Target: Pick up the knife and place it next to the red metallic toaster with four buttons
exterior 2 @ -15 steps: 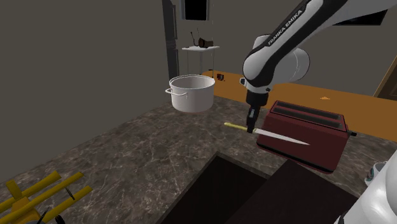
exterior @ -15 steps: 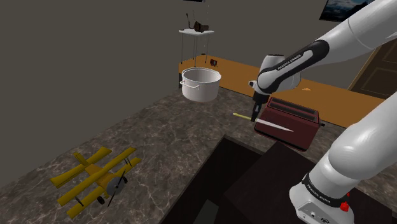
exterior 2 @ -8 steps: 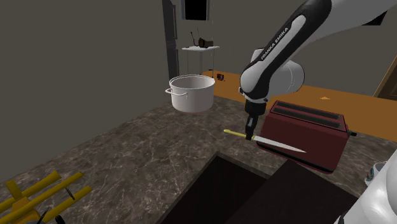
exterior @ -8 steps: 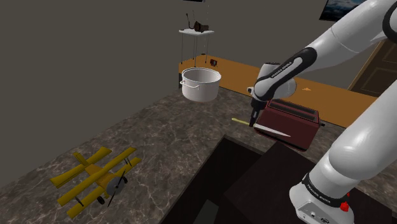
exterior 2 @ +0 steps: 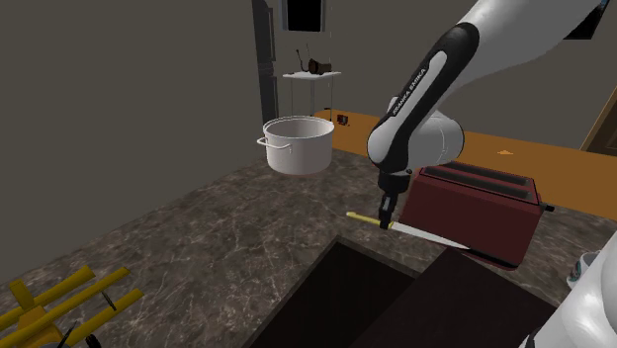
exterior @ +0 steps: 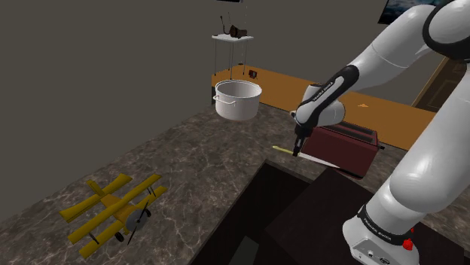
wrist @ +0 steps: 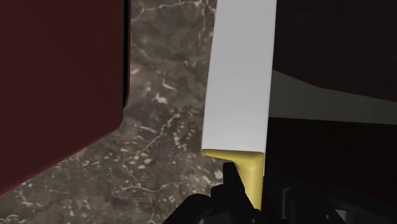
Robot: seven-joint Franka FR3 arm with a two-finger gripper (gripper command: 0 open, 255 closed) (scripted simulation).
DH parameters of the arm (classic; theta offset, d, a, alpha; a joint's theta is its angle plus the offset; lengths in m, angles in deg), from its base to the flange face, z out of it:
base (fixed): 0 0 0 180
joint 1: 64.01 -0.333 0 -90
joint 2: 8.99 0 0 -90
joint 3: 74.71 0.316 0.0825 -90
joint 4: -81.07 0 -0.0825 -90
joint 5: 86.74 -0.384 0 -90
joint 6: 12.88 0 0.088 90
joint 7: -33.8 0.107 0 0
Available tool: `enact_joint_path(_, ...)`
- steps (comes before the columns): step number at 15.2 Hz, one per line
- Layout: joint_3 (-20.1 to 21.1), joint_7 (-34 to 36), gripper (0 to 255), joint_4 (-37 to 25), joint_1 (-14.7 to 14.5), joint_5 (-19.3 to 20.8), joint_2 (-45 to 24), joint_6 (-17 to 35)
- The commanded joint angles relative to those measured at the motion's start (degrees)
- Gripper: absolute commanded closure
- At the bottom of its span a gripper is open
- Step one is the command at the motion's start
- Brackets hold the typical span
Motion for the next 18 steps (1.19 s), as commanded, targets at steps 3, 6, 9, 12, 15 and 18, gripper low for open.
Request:
enact_joint_path(3,0.72,-2.42,255,-0.23,0.14,-3.17,-4.20,3.81)
enact_joint_path(6,1.75,-4.32,255,-0.60,0.61,-5.74,-7.24,6.35)
enact_joint_path(9,3.20,-6.28,255,-1.13,1.48,-8.34,-10.31,8.79)
enact_joint_path(12,4.39,-7.51,255,-1.56,2.31,-9.93,-12.35,10.37)
enact_joint_path(15,4.40,-7.50,255,-1.56,2.32,-9.92,-12.35,10.36)
enact_joint_path(18,4.40,-7.50,255,-1.56,2.32,-9.92,-12.35,10.36)
